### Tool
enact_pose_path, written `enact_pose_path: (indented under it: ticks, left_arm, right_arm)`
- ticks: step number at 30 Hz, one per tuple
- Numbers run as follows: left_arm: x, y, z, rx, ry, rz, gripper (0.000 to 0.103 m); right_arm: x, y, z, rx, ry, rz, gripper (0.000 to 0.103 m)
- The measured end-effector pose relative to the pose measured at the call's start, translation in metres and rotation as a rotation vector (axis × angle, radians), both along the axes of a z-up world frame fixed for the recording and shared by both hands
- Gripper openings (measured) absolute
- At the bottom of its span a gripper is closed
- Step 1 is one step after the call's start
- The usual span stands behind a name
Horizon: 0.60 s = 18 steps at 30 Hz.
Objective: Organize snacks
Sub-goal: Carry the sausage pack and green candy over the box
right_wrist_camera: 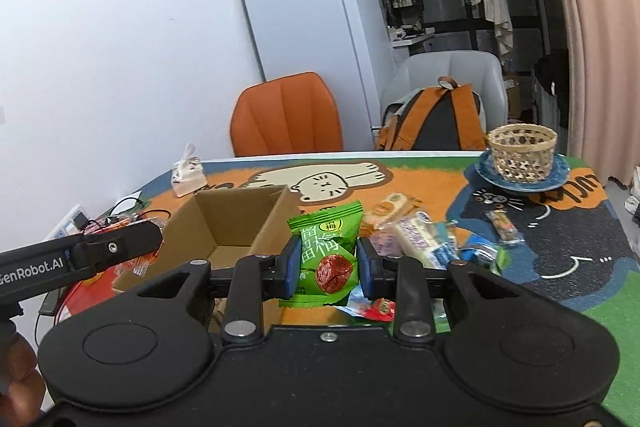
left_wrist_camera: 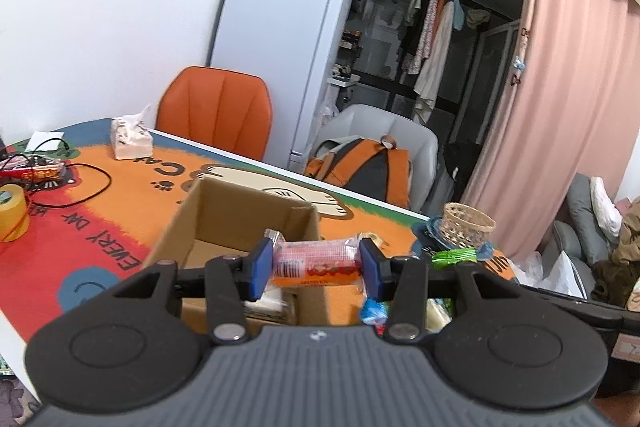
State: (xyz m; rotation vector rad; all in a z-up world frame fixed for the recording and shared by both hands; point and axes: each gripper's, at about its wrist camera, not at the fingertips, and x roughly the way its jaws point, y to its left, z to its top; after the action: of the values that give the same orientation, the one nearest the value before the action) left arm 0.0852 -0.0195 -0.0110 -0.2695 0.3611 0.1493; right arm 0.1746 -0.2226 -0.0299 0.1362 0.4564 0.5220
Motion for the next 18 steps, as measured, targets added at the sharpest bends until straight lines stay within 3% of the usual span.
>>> enact_pose_path:
  ticks: [18]
  left_arm:
    - [0.020,0.059,-0.012,-0.068,0.031,0.069,0.046]
  right_arm:
    - [0.013,0.052,0.007,-0.034,-0.012,0.048,0.030]
